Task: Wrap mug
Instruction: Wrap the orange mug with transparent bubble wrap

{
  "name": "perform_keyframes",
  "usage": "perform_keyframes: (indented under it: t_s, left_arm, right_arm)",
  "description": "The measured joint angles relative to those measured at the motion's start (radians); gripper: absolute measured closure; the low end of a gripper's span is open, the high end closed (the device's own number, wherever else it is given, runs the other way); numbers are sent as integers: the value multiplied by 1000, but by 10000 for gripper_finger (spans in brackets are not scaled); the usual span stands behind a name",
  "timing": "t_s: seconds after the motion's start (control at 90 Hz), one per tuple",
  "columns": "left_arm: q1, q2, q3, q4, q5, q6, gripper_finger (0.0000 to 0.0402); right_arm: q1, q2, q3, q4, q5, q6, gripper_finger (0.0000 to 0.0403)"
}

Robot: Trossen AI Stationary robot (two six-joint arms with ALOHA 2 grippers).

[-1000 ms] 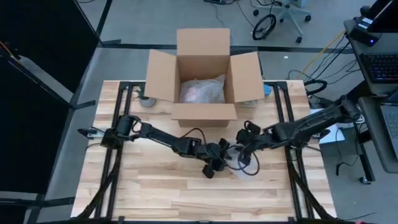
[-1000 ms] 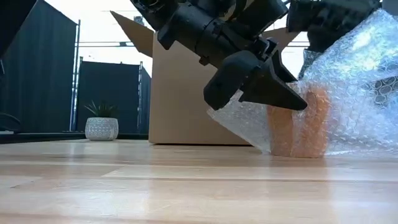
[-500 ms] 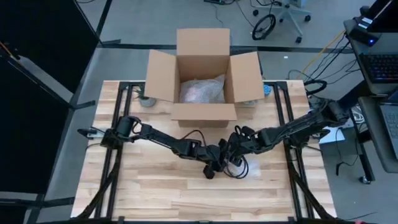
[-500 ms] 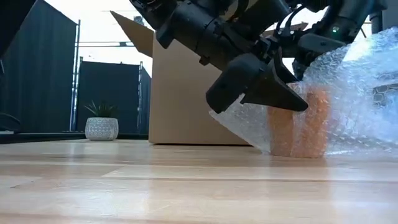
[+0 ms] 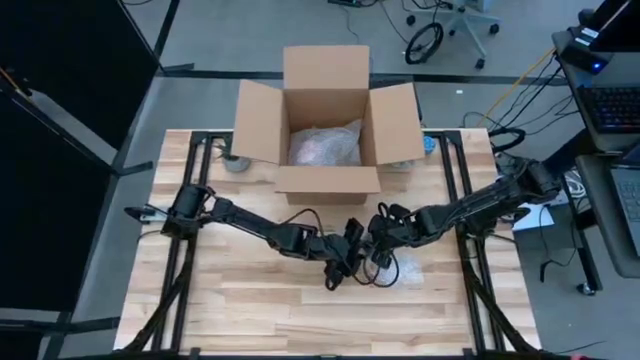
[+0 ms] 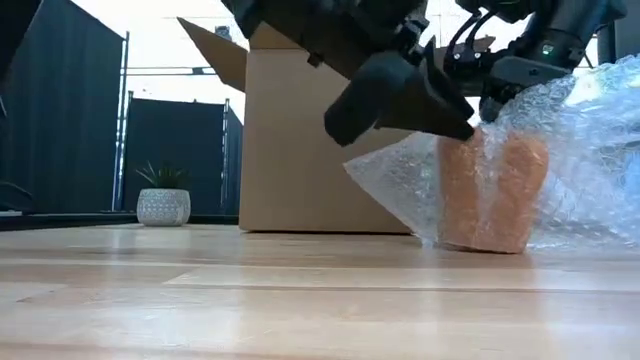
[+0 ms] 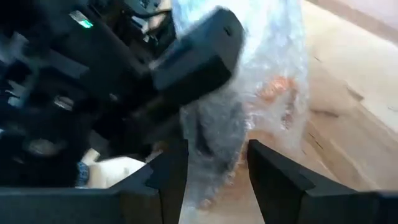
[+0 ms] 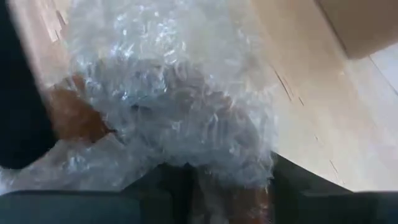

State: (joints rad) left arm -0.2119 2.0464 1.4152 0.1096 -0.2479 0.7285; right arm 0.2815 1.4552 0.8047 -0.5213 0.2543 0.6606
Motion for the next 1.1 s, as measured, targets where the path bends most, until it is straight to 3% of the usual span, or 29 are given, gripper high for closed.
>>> perform_keyframes:
  t_s: [0.311,0.811,1.1]
  left_arm:
    - [52,48,3,75,167,22,252]
    - [71,75,-12,6,249,-9,252]
    - [70,74,-28,4,242,-34,252]
  right_arm:
    - [1,0,-3,-47,-9,6,282]
    - [0,-44,1,-29,-45,17,282]
    - [2,-135,121,-208,-61,23,282]
